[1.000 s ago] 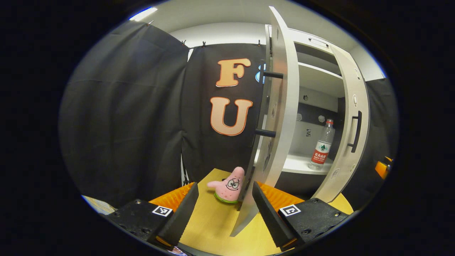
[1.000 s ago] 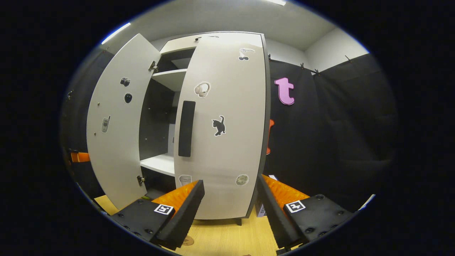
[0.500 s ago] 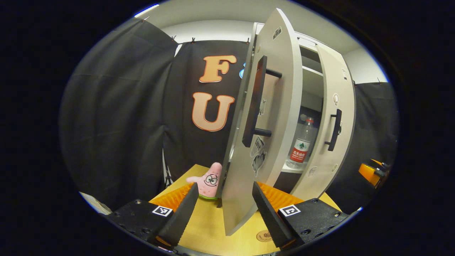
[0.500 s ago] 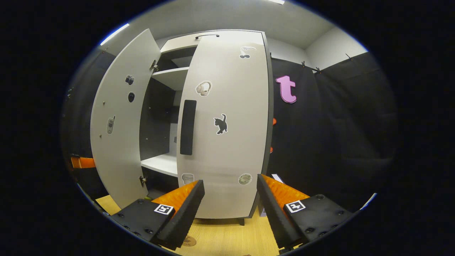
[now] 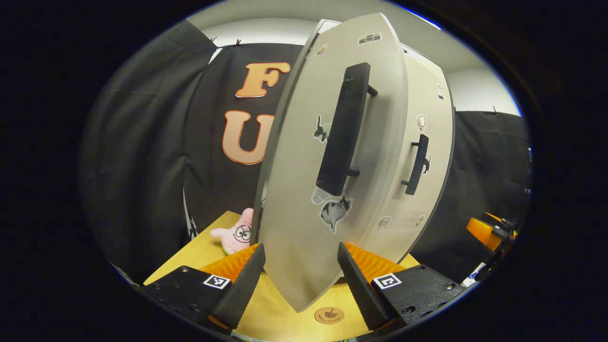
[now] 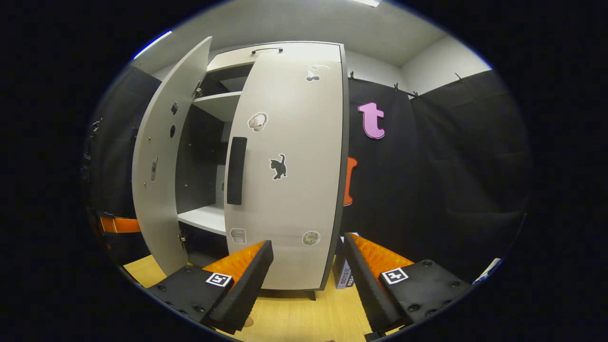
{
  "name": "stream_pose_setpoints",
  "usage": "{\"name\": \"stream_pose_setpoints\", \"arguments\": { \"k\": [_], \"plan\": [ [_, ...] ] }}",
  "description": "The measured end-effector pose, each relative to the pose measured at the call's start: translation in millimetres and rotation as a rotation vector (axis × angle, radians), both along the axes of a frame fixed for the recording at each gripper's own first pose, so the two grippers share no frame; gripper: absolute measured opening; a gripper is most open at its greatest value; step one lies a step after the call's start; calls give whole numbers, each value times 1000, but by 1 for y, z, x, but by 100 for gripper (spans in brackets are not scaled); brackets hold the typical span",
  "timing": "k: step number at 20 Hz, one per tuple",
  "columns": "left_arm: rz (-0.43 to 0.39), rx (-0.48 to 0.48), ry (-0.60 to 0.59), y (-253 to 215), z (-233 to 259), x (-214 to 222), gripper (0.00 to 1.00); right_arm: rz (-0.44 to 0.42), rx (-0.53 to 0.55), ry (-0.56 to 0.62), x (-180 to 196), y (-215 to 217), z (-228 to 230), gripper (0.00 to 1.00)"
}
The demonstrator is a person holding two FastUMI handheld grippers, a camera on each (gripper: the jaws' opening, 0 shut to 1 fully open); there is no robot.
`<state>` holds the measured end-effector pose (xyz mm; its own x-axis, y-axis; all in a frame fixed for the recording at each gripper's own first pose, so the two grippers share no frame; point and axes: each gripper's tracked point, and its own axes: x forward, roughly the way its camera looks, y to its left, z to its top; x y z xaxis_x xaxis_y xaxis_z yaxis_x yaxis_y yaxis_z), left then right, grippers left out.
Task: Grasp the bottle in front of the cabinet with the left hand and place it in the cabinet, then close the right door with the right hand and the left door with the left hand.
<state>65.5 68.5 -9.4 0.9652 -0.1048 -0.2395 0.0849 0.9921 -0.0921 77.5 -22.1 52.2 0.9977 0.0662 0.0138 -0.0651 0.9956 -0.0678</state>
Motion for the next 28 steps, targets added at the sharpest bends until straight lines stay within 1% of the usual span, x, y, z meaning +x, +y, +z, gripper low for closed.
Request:
{"name": "stream_pose_setpoints", "arguments": {
  "k": [1, 3, 4, 7, 8, 9, 12, 13, 14, 15, 17, 18, 19, 23, 24, 25, 26, 28],
  "plan": [
    [-18, -4, 1, -8, -2, 4, 94, -9, -5, -6, -1, -5, 2, 94],
    [-60, -15, 0, -27, -5, 13, 94, -28, -13, -20, -3, -14, 5, 94],
    [-83, -23, 3, -37, -6, 19, 94, -35, -14, -22, -4, -17, 6, 98],
    [-143, -37, -1, -67, -13, 43, 94, -54, -17, -19, -6, -28, 4, 98],
    [-160, -32, 4, -76, -16, 51, 97, -61, -16, -16, -6, -32, 3, 94],
    [-176, -31, 5, -84, -20, 56, 94, -69, -14, -16, -6, -36, 3, 98],
    [-214, -26, 18, -110, -27, 74, 94, -98, -11, -20, -9, -50, 4, 98],
    [-217, -20, 24, -116, -31, 80, 94, -108, -11, -20, -9, -54, 4, 98],
    [-202, 1, 15, -115, -28, 86, 94, -118, -11, -19, -10, -58, 3, 98],
    [-204, 11, 9, -115, -32, 89, 96, -127, -9, -18, -9, -63, 3, 98],
    [-195, 10, 9, -114, -33, 92, 95, -139, -2, -9, -6, -70, -1, 98],
    [-188, 11, 7, -113, -33, 96, 95, -145, 2, -4, -5, -74, -3, 94],
    [-184, 13, 8, -113, -34, 98, 95, -152, 6, 0, -3, -78, -4, 100],
    [-171, 37, 14, -115, -35, 101, 95, -162, 27, 17, 6, -89, -10, 98],
    [-169, 46, 14, -115, -35, 101, 95, -161, 30, 22, 8, -90, -12, 94],
    [-167, 53, 15, -116, -36, 101, 95, -158, 33, 24, 11, -90, -12, 94],
    [-166, 57, 14, -116, -36, 101, 95, -155, 35, 25, 12, -91, -14, 98],
    [-162, 64, 15, -116, -36, 102, 95, -154, 36, 30, 16, -92, -16, 98]
  ]
}}
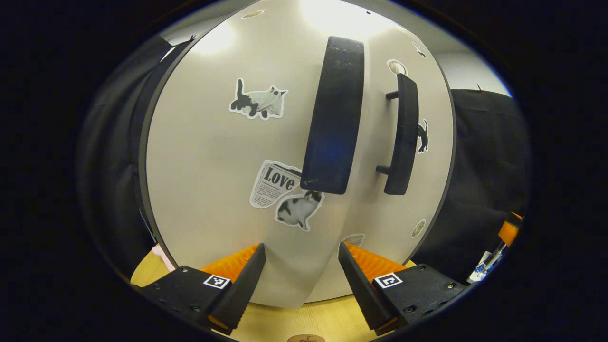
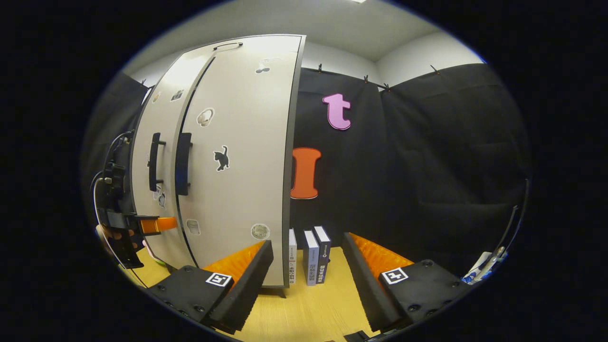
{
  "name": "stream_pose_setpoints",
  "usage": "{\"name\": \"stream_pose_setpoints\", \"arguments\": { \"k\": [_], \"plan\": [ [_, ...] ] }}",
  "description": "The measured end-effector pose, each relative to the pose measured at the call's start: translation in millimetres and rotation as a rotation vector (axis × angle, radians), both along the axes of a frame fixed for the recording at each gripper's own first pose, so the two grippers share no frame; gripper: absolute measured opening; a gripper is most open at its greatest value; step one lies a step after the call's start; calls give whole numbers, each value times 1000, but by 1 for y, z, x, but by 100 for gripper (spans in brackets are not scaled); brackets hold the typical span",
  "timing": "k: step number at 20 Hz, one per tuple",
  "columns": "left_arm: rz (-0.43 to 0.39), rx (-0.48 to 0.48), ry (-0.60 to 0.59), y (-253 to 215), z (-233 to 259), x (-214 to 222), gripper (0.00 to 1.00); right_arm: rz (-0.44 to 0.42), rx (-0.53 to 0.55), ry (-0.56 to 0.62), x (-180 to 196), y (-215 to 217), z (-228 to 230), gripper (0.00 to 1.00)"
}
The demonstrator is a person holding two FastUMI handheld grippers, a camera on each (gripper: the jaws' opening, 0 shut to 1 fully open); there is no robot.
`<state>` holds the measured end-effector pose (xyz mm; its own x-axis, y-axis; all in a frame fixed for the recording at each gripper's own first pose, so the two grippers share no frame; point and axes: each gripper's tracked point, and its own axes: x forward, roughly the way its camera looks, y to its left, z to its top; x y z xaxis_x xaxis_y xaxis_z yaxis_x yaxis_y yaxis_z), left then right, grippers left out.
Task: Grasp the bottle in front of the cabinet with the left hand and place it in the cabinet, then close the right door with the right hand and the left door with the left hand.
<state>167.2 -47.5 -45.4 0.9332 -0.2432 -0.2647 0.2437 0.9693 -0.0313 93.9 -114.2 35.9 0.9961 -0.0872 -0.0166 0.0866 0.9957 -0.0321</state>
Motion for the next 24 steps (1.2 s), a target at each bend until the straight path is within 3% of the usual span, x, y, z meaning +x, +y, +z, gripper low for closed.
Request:
{"name": "stream_pose_setpoints", "arguments": {
  "k": [3, 6, 7, 8, 9, 10, 24],
  "plan": [
    [-1, 18, 5, -1, 0, 0, 95, 4, 7, 2, 3, -2, -2, 94],
    [13, 4, 17, 0, 7, -3, 95, 5, 15, 12, 5, -4, -5, 98],
    [17, -11, 8, 0, 13, -6, 95, 7, 20, 12, 6, -5, -5, 94],
    [20, -24, -5, 1, 22, -11, 95, 8, 24, 11, 7, -5, -3, 98],
    [24, -29, -22, 3, 33, -17, 95, 10, 27, 9, 8, -6, -2, 94],
    [29, -26, -40, 6, 45, -22, 95, 13, 28, 8, 9, -6, 0, 98],
    [98, -20, -266, 65, 181, -106, 95, 107, 25, -74, -2, 33, 38, 94]
  ]
}}
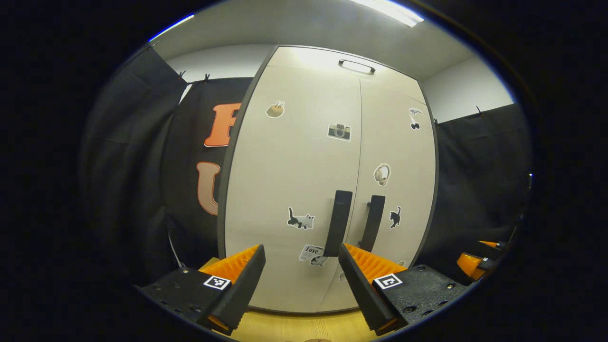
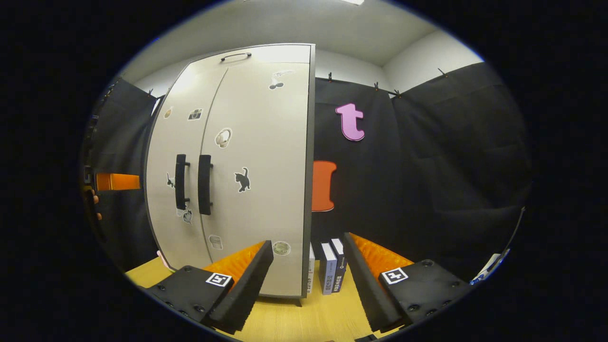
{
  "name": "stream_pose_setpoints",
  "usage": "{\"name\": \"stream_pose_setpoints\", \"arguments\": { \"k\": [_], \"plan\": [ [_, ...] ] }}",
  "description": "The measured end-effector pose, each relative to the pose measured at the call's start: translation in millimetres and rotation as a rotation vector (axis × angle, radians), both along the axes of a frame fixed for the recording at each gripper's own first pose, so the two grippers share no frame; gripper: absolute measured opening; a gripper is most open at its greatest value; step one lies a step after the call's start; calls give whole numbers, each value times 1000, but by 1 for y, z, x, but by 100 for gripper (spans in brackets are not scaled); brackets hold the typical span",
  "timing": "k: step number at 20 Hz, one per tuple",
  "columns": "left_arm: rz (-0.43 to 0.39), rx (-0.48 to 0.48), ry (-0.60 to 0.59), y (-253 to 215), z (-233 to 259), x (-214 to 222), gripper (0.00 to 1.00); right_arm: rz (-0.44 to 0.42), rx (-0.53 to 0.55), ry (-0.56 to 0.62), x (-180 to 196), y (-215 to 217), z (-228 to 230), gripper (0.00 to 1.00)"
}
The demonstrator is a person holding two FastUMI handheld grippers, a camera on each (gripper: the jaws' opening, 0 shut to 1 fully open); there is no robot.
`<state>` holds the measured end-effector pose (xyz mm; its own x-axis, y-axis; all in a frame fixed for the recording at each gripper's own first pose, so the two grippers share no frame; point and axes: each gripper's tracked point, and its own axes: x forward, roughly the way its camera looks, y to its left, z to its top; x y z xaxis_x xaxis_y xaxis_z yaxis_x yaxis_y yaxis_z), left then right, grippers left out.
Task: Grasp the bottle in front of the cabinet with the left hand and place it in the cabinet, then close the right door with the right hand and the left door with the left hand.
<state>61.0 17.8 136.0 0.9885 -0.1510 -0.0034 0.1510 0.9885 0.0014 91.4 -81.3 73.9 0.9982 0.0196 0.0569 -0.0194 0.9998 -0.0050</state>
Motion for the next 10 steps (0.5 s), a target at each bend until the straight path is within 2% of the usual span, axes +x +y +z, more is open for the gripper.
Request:
{"name": "stream_pose_setpoints", "arguments": {
  "k": [2, 7, 8, 9, 10],
  "plan": [
    [17, -9, -10, 9, 6, -10, 95, 10, -2, -5, -4, 4, 4, 98],
    [54, -53, -12, 25, 10, -34, 95, 31, -1, -5, -17, 13, 6, 98],
    [60, -60, -16, 27, 9, -41, 95, 34, -2, -10, -20, 12, 5, 94],
    [66, -58, -22, 30, 8, -48, 95, 38, -4, -12, -24, 13, 3, 98],
    [76, -47, -19, 32, 5, -55, 95, 37, -3, -8, -26, 14, 0, 98]
  ]
}}
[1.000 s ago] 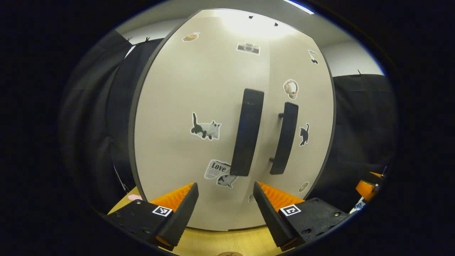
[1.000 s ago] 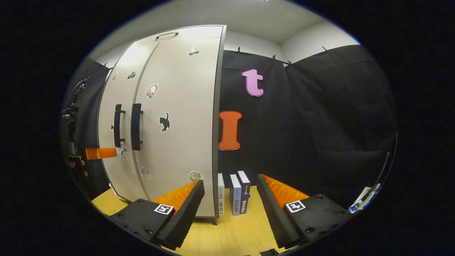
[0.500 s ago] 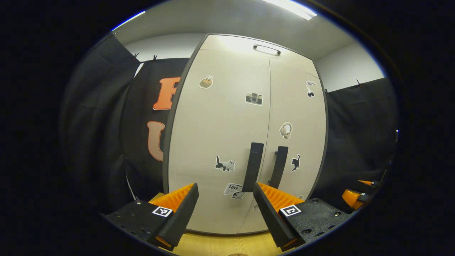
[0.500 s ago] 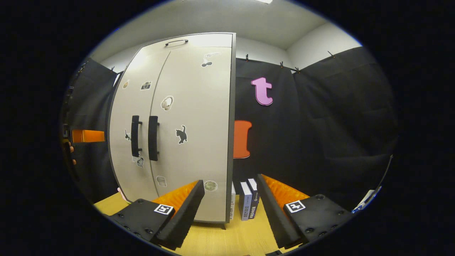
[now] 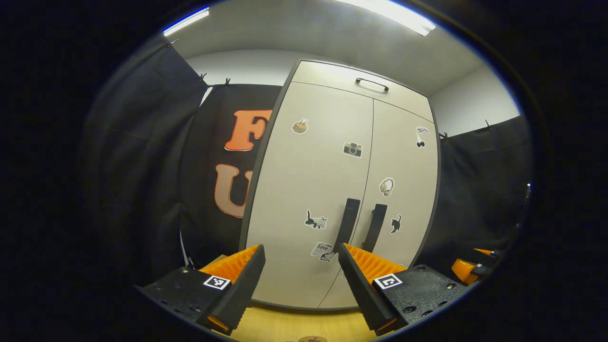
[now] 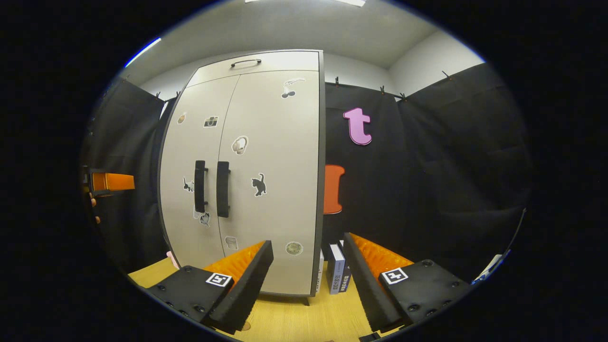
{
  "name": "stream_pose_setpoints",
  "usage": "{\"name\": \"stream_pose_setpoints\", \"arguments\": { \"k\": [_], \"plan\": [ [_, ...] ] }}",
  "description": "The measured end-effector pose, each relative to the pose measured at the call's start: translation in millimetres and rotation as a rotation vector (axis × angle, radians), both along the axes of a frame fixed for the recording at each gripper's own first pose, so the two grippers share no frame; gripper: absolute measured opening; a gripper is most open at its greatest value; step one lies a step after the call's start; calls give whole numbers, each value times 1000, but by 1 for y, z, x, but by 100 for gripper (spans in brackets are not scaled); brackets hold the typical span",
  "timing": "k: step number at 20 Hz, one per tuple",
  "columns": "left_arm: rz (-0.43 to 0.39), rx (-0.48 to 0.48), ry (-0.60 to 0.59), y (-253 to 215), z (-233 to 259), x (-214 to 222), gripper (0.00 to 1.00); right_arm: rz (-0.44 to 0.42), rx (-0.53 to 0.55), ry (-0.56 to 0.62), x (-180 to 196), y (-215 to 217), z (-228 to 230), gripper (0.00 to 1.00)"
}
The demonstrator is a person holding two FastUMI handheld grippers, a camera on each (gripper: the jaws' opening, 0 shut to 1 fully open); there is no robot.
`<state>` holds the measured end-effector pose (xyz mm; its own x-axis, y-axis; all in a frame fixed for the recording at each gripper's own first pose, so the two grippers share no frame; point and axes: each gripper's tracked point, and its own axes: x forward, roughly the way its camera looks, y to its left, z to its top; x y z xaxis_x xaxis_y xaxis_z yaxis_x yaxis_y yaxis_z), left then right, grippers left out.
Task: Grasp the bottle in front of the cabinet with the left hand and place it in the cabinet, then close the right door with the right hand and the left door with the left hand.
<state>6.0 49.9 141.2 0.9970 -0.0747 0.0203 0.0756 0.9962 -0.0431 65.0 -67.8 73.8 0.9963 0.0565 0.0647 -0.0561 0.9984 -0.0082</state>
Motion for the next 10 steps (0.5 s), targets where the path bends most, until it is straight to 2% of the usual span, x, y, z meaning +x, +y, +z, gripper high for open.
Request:
{"name": "stream_pose_setpoints", "arguments": {
  "k": [3, 10],
  "plan": [
    [10, 28, 6, 5, -1, -20, 95, 23, 8, 1, -11, 8, -2, 98],
    [32, 28, -15, 12, 11, -47, 95, 62, 3, -34, -37, 22, 8, 98]
  ]
}}
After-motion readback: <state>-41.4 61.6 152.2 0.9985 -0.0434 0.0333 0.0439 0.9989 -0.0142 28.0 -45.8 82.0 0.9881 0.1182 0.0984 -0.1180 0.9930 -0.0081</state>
